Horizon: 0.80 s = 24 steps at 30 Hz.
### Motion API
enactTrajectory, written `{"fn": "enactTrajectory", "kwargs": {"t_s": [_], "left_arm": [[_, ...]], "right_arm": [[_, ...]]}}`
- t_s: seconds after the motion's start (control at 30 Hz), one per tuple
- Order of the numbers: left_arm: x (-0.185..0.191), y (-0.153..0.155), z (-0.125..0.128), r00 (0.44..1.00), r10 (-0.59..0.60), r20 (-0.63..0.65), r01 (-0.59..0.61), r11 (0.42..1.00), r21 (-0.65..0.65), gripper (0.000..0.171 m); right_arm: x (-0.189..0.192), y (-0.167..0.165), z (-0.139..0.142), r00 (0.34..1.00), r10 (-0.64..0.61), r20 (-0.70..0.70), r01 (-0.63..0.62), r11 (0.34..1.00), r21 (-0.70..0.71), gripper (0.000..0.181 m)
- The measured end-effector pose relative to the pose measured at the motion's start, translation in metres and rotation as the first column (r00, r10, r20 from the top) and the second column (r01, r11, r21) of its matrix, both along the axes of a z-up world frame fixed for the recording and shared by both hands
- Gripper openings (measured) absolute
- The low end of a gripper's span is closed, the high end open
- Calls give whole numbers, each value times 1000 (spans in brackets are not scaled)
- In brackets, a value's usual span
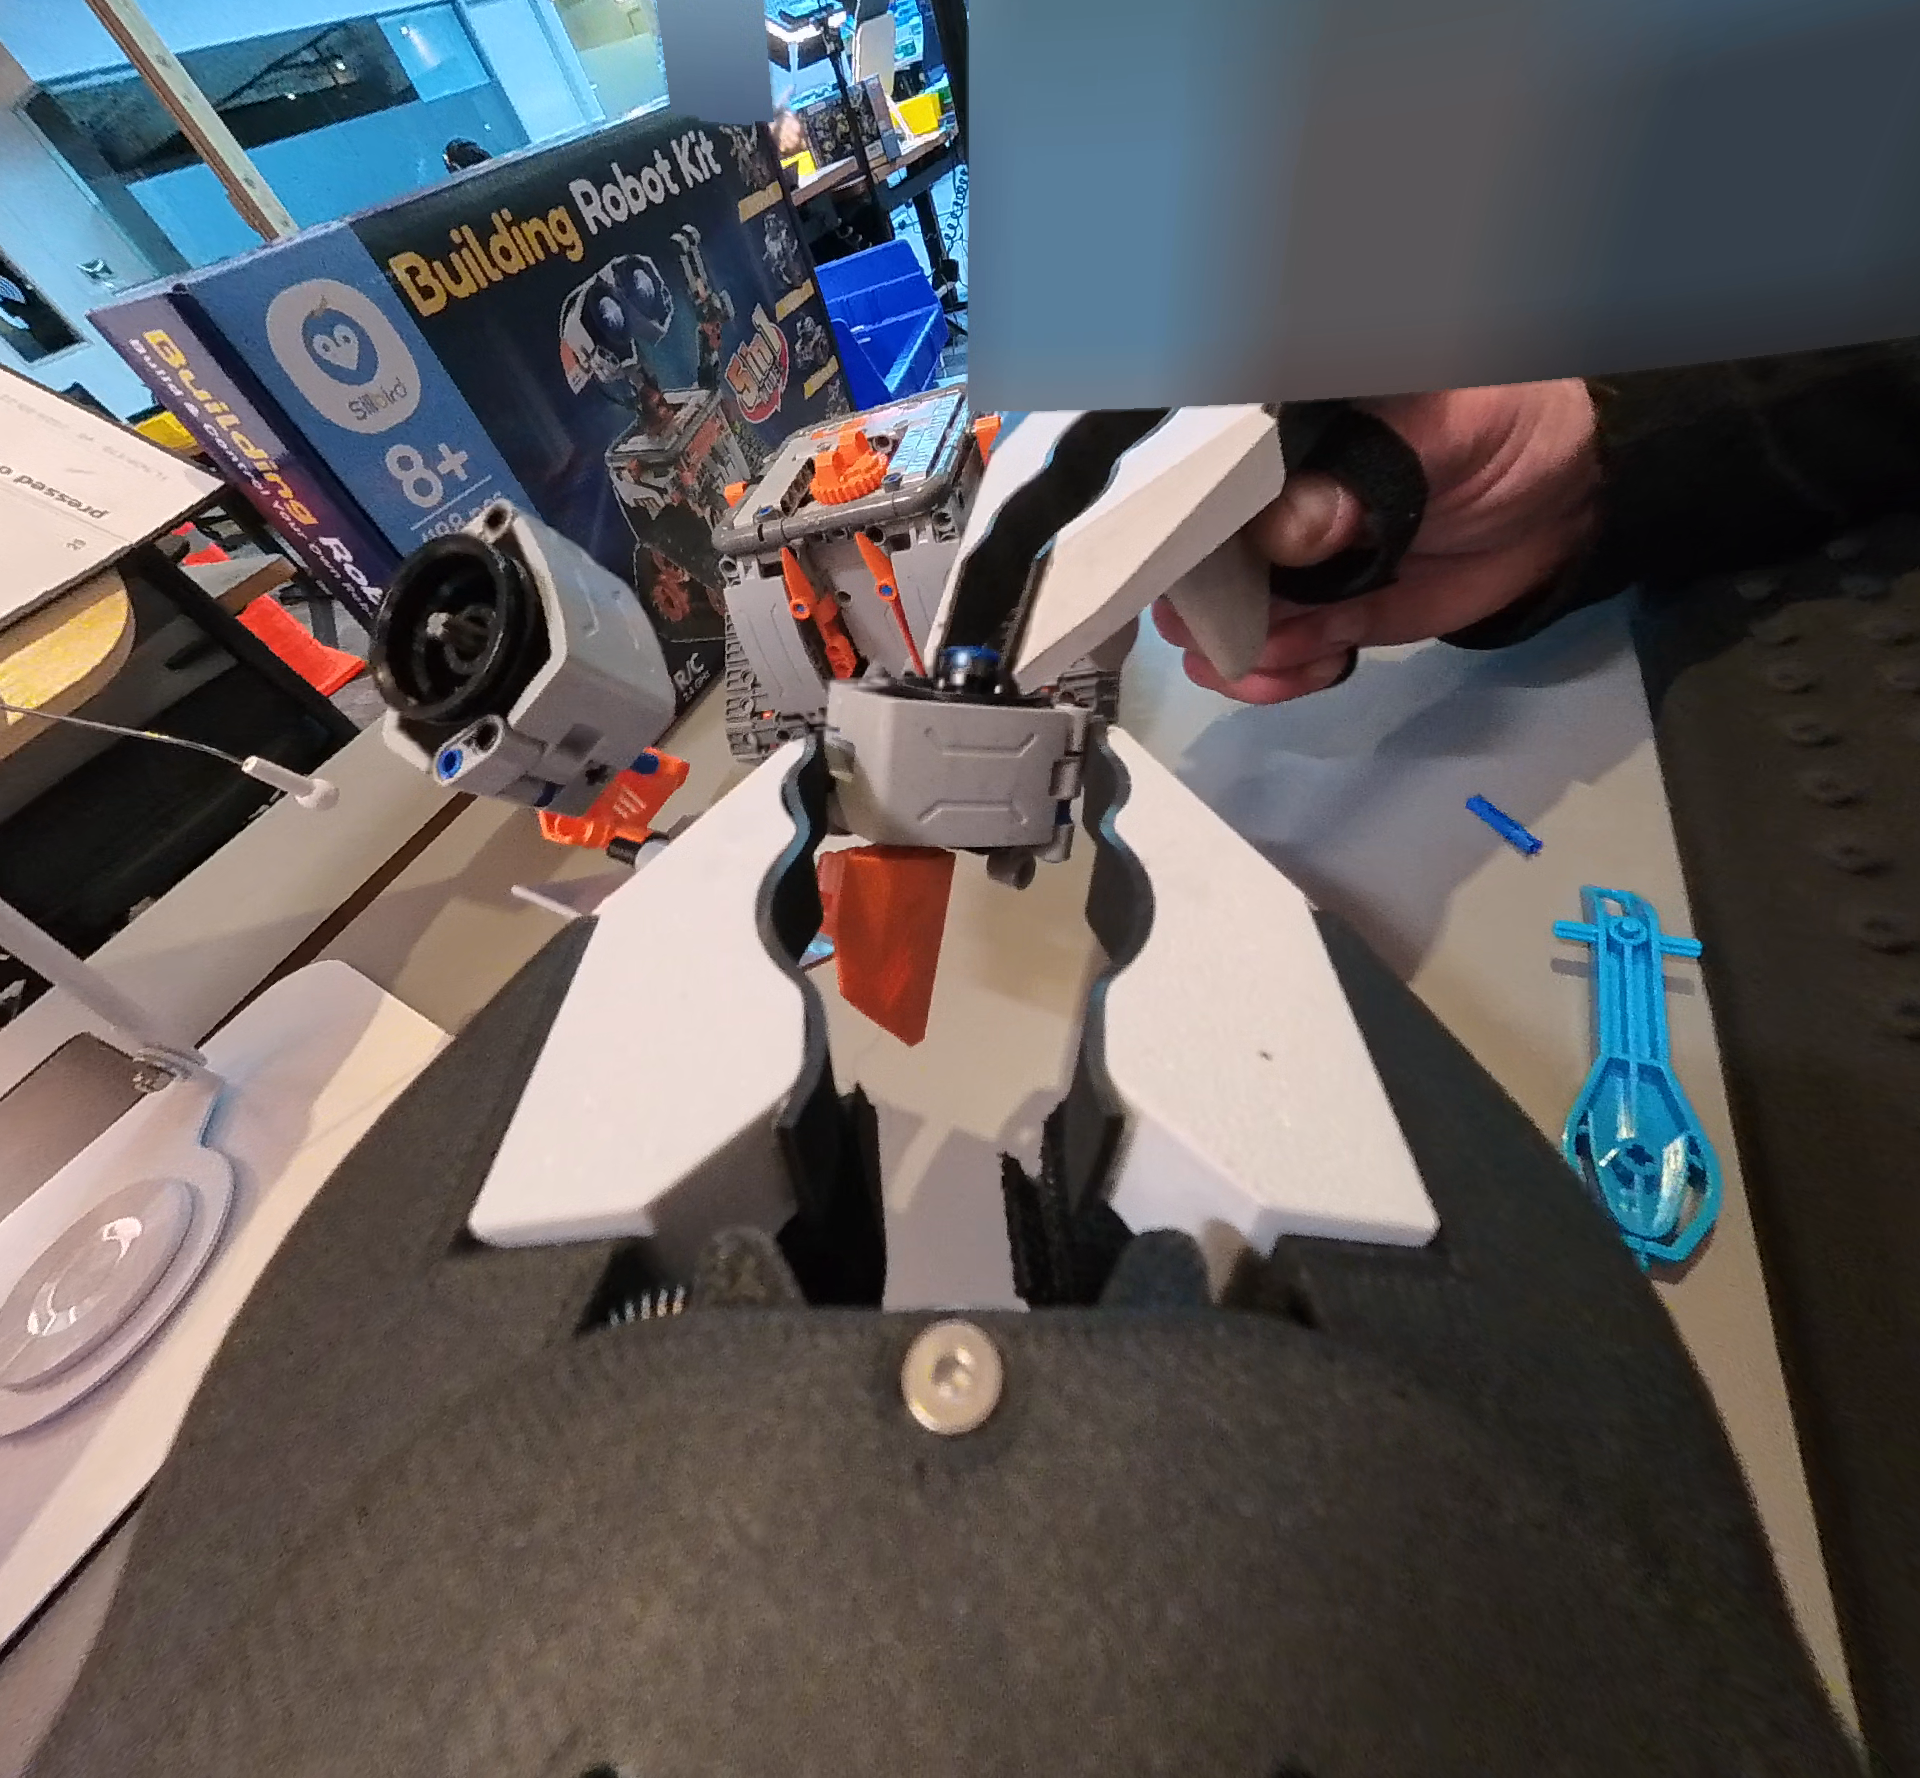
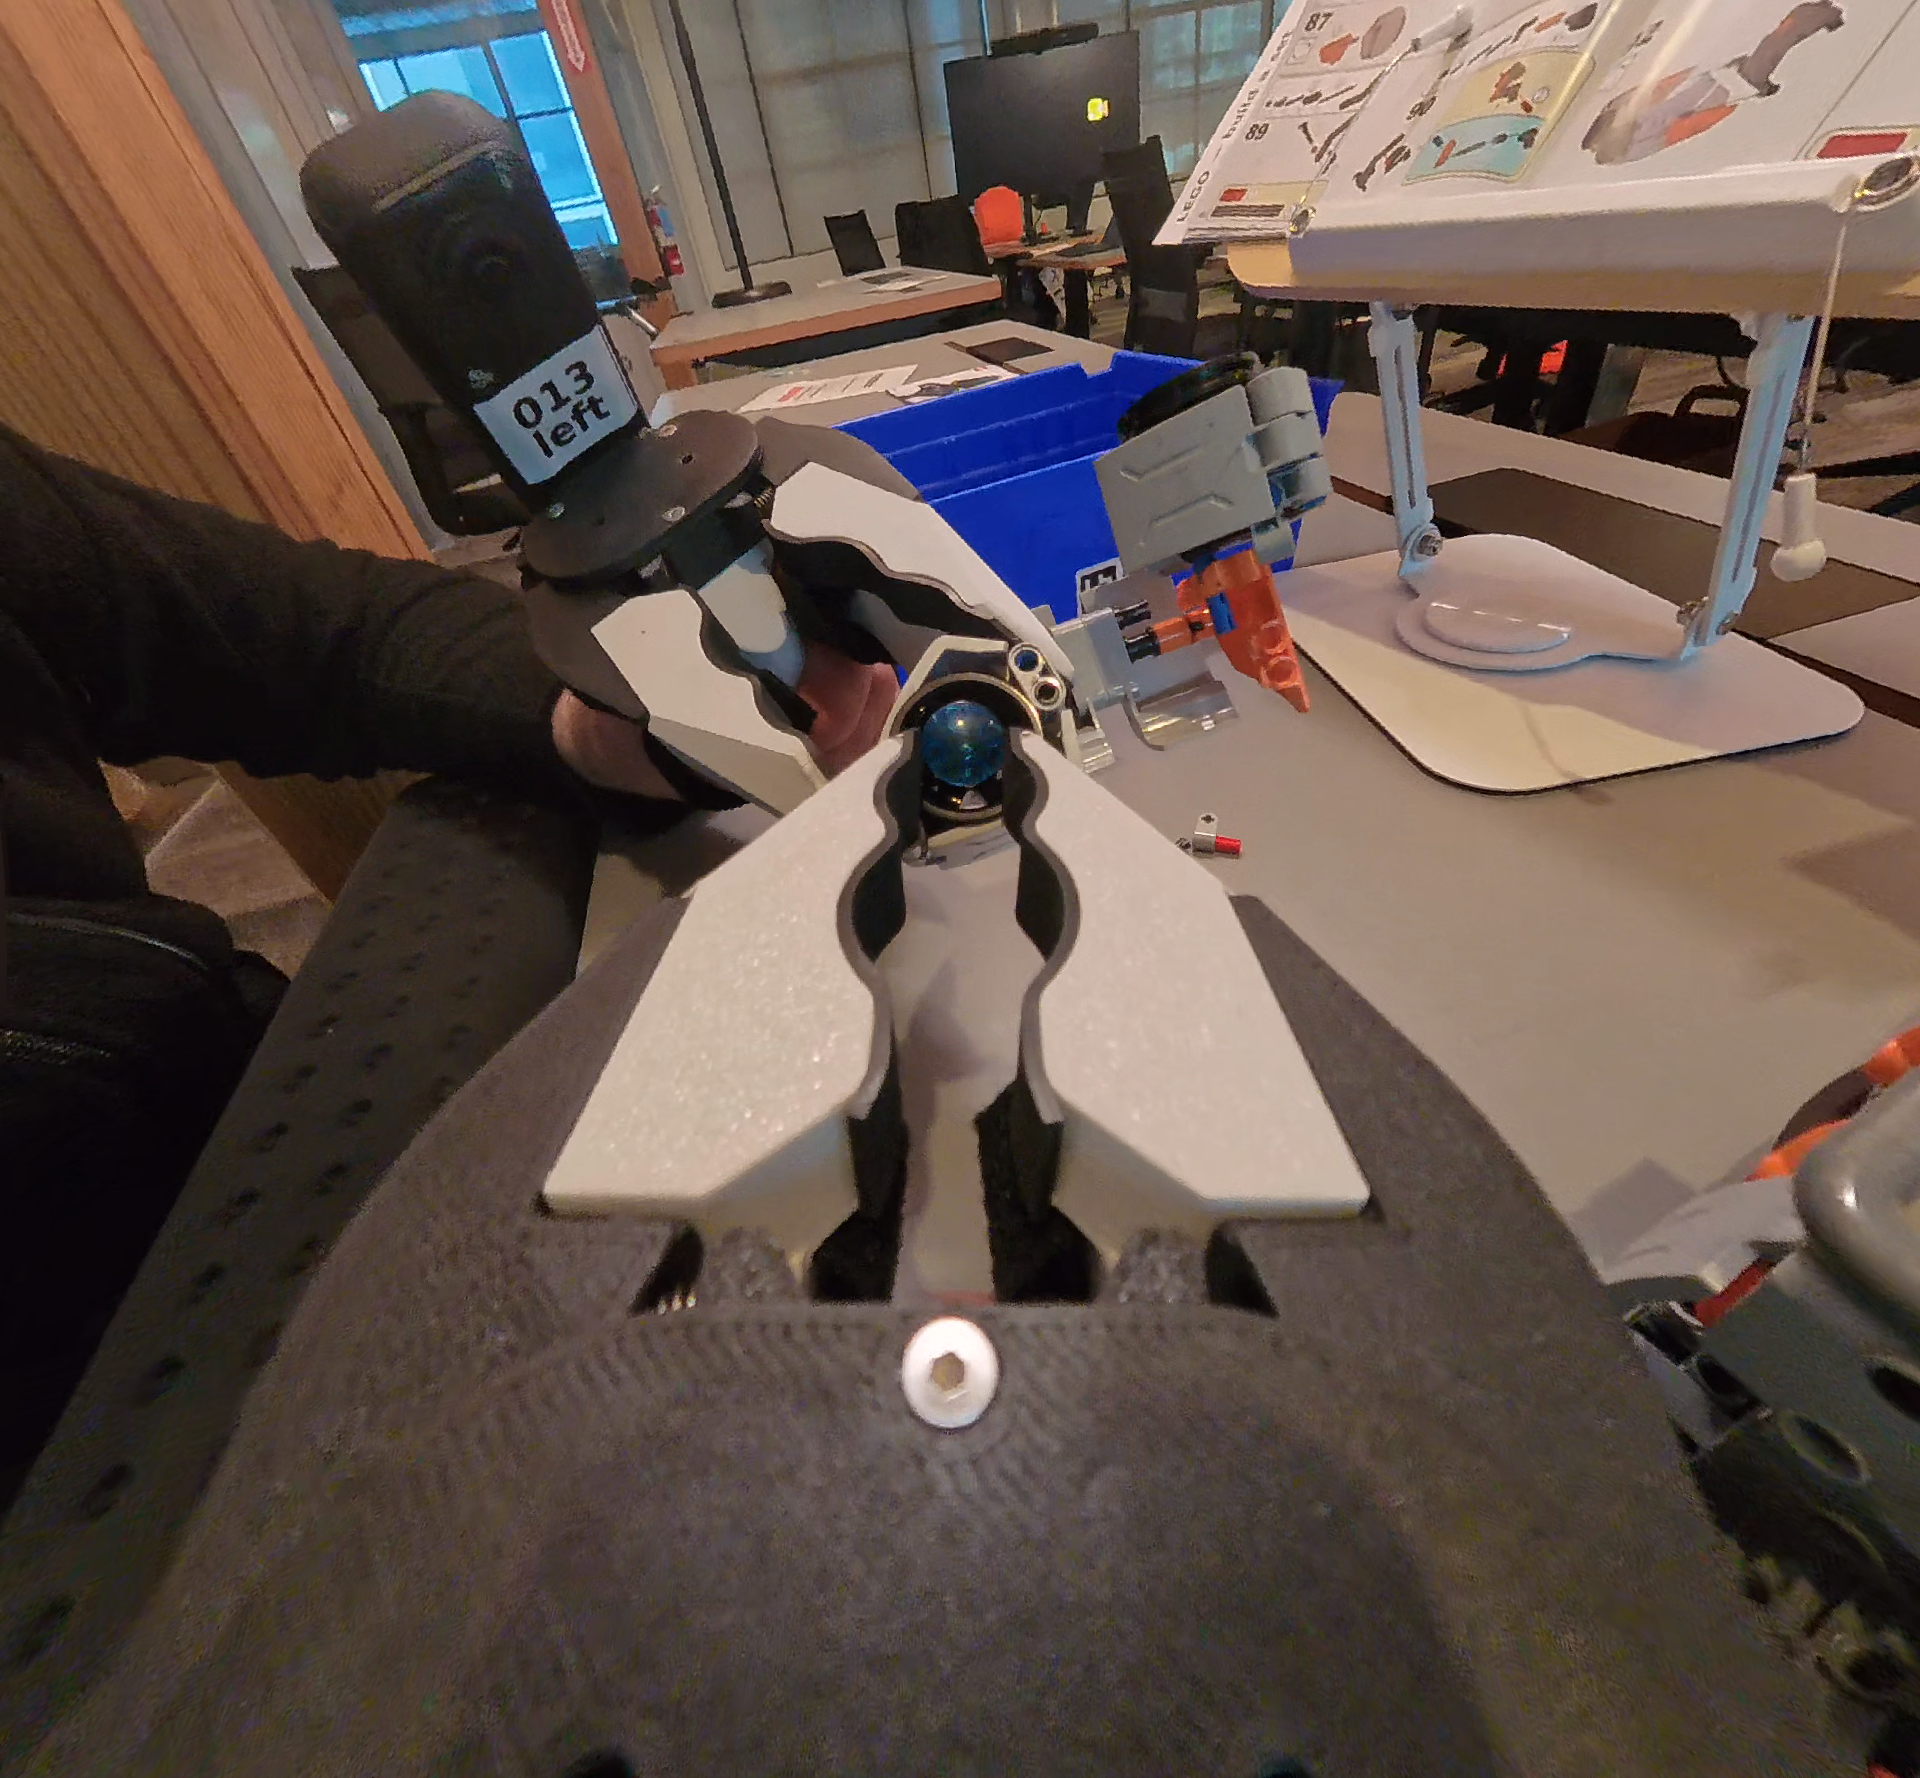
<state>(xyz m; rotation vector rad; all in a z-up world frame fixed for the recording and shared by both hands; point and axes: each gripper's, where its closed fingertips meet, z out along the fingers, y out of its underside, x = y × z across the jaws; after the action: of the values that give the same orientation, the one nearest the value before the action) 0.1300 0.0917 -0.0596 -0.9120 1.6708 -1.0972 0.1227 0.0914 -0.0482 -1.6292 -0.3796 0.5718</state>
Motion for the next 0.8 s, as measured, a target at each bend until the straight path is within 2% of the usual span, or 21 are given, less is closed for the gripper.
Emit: {"fn": "enactTrajectory", "kwargs": {"t_s": [0.27,0.8], "left_arm": [[-1,-4,-1,1000,-13,-7,13,1000,19,46],[-4,-15,-8,995,-90,-51,89,996,-31,45]], "right_arm": [[-1,-4,-3,997,48,59,-49,999,5,13],[-5,-15,-11,964,145,223,-151,988,10,13]]}}
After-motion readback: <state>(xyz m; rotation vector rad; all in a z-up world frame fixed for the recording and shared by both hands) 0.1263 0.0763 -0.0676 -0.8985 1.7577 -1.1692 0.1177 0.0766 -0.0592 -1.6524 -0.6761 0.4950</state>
